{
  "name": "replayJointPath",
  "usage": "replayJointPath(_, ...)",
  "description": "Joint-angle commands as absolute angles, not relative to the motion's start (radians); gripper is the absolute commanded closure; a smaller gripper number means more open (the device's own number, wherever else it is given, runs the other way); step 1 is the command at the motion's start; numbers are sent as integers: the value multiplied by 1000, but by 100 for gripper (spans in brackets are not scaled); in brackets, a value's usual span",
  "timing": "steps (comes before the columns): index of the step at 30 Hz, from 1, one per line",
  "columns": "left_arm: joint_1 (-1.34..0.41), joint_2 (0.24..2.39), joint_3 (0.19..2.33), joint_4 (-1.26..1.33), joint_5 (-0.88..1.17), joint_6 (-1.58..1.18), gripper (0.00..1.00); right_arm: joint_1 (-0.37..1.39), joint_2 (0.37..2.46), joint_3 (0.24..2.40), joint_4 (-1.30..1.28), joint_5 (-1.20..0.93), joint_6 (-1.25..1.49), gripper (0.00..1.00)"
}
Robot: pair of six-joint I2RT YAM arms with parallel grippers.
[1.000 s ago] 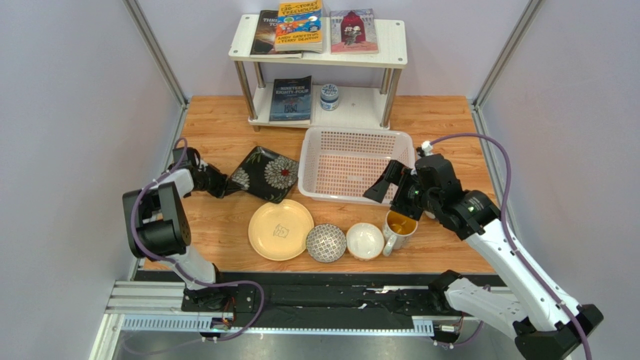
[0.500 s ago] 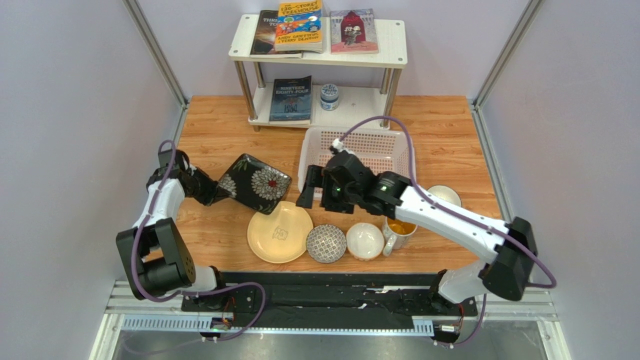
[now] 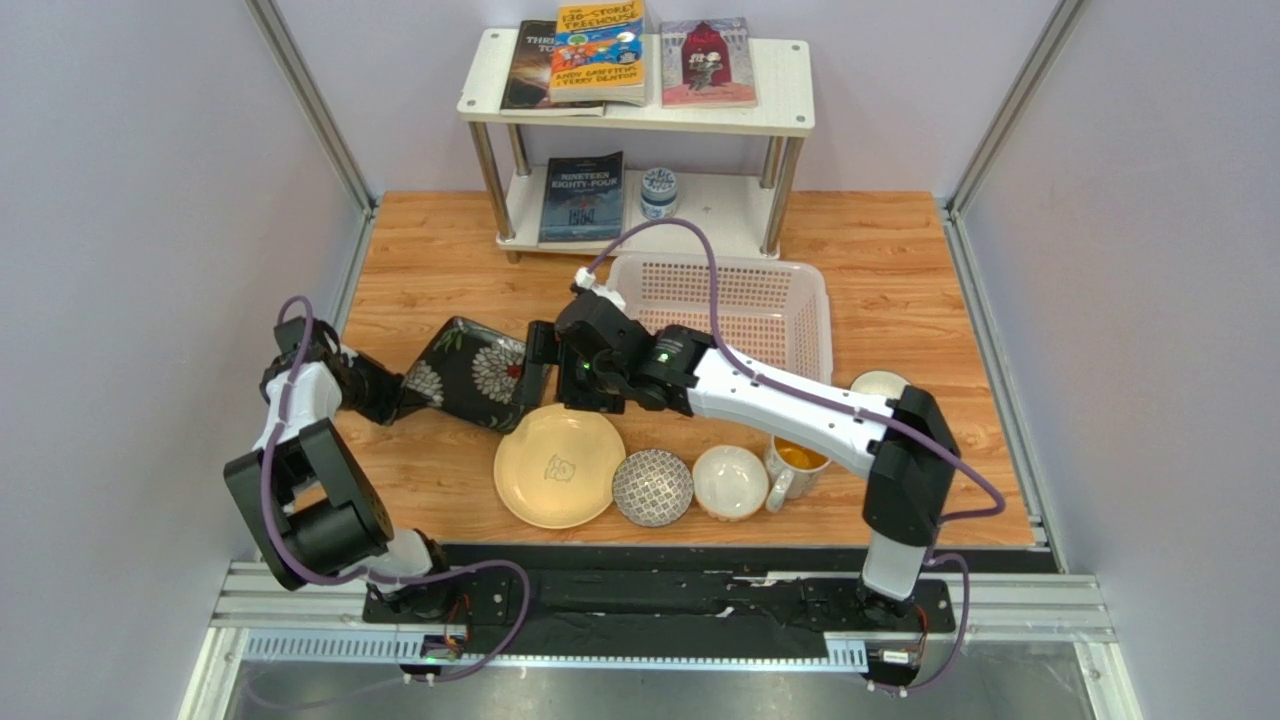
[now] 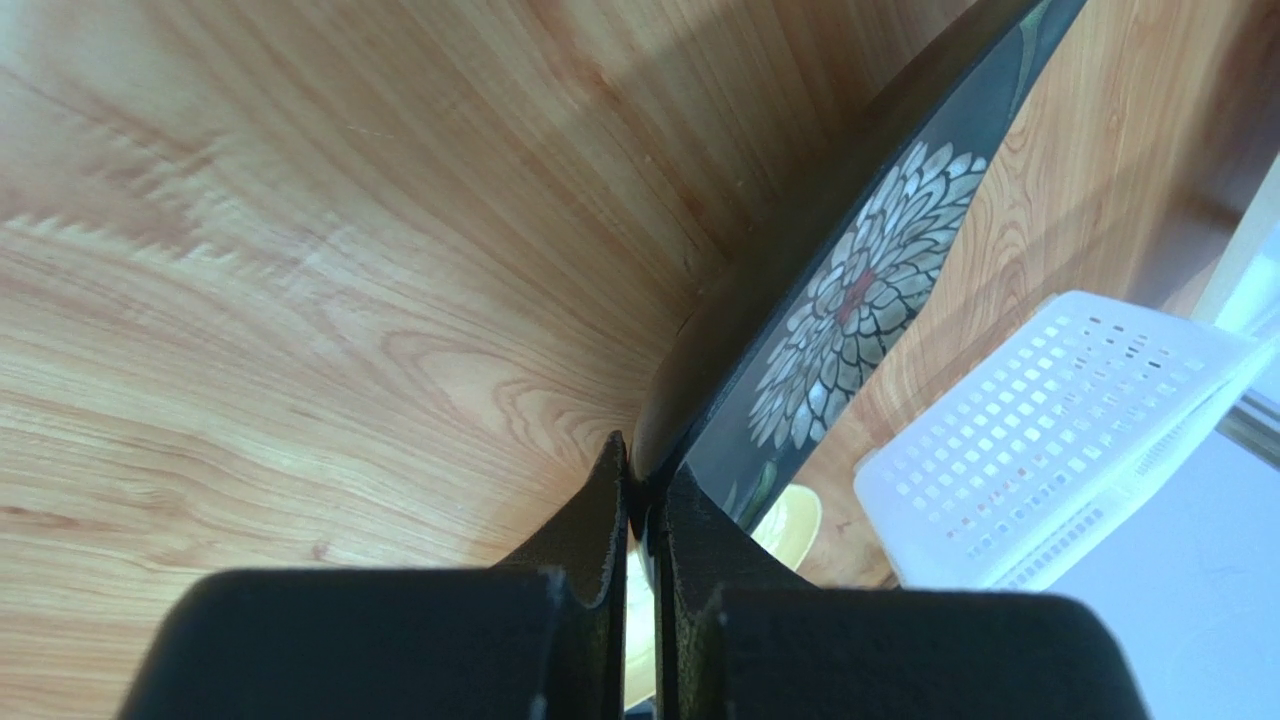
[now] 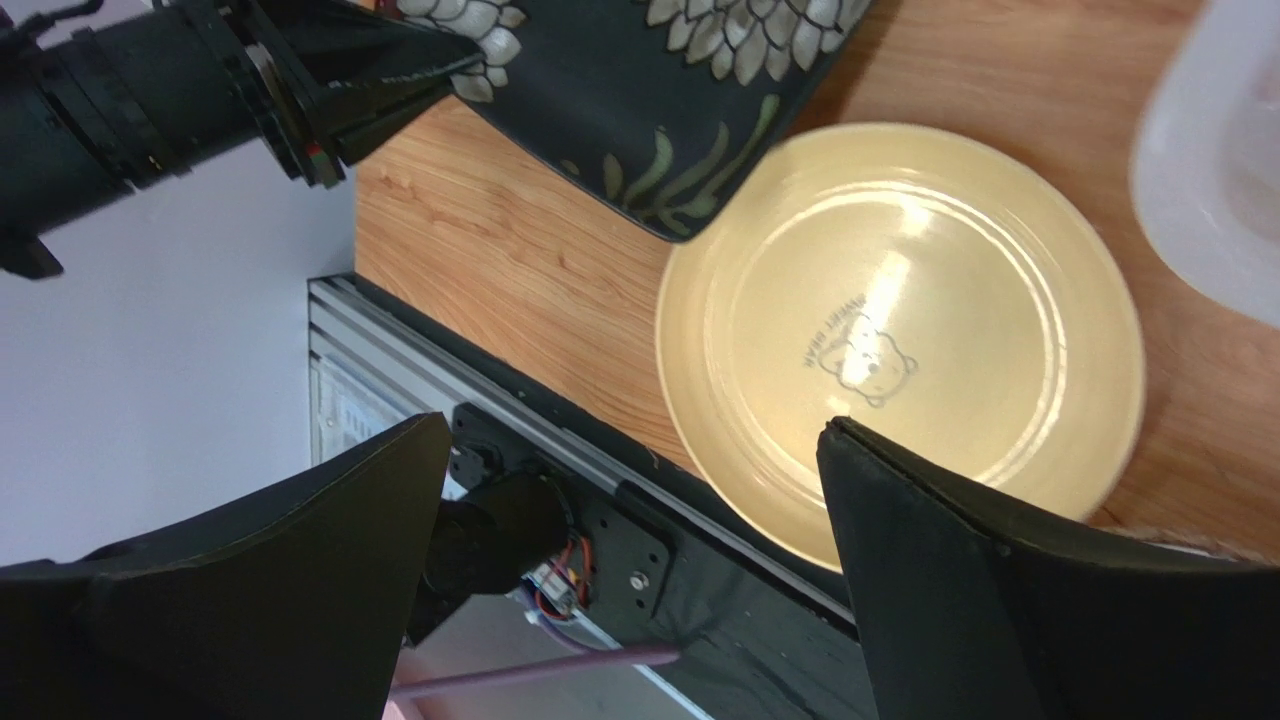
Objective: Place the mixed dishes into the plastic bin
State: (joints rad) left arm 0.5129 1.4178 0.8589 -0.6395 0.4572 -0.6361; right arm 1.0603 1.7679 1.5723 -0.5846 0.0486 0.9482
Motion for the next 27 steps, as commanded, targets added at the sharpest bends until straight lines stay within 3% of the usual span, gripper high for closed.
replayJointPath(1, 561, 1394, 858, -630, 532, -607, 100, 1065, 1909, 1747, -604, 57, 965, 0)
replayJointPath(6, 626, 1399, 824, -606, 566, -632, 100, 1063, 2081, 1943, -670, 55, 960, 0)
replayJointPath(27, 663, 1367, 801, -640, 506, -614, 100, 989, 2371, 2161, -695, -60, 1054, 1)
